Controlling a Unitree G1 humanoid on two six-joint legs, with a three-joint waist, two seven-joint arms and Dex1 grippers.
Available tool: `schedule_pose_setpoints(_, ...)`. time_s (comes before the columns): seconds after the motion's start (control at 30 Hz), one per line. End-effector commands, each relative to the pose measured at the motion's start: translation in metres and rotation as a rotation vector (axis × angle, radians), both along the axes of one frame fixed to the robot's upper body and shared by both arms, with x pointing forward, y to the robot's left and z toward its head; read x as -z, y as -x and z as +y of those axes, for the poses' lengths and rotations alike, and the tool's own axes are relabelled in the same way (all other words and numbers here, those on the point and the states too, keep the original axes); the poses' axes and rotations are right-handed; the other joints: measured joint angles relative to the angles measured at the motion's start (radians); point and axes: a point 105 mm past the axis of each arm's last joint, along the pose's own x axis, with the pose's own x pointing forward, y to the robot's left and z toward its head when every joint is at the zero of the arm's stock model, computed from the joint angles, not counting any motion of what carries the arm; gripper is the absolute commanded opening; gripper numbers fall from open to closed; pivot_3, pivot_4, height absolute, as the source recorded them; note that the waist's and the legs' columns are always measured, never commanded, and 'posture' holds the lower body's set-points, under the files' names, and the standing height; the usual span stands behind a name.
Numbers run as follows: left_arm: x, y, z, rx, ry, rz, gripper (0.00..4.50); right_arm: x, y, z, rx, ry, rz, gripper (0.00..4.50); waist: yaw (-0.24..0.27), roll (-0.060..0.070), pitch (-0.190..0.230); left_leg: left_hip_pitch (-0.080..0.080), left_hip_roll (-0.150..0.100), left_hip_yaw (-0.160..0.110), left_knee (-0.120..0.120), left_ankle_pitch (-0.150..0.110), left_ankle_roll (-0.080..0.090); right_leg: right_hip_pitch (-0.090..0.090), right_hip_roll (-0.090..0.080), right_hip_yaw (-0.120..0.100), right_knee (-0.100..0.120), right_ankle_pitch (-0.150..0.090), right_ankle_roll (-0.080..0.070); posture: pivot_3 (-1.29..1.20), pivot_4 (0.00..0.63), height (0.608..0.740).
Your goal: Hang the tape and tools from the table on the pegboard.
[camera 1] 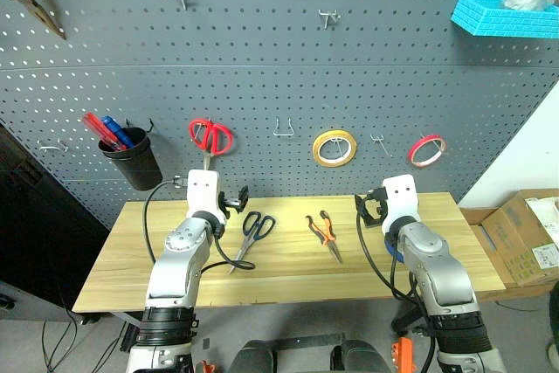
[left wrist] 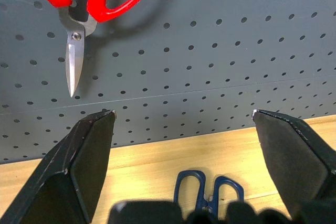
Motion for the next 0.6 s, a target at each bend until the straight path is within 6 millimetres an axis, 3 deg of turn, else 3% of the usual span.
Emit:
schedule_pose_setpoints(0.03, -0.019, -0.002, 0.002, -0.001, -0.015, -0.066, 4.47, -0.02, -0.002, 0.0, 0.001, -0.002, -0.08, 4.5, 0.0, 0.0, 0.0, 0.0, 0.0, 0.0, 0.0, 0.0, 0.0, 0.0, 0.0, 0.0, 0.0, 0.0, 0.0, 0.14, 0.036, 0.74)
schedule_pose_setpoints(0.5, -0.023, -0.003, -0.009, 0.043, 0.031, -0.074, 4.47, -0.018, 0.001, -0.003, -0.014, 0.029, -0.047, 4.5, -0.001, 0.001, 0.004, 0.0, 0.0, 0.0, 0.0, 0.0, 0.0, 0.0, 0.0, 0.0, 0.0, 0.0, 0.0, 0.14, 0.068, 0.74)
schedule_pose_setpoints(0.6, -0.029, -0.004, -0.043, 0.234, 0.077, -0.066, 4.47, -0.014, 0.005, -0.007, -0.076, 0.067, -0.007, 4.5, -0.001, 0.0, 0.015, 0.0, 0.0, 0.0, 0.0, 0.0, 0.0, 0.0, 0.0, 0.0, 0.0, 0.0, -0.001, 0.14, 0.087, 0.74)
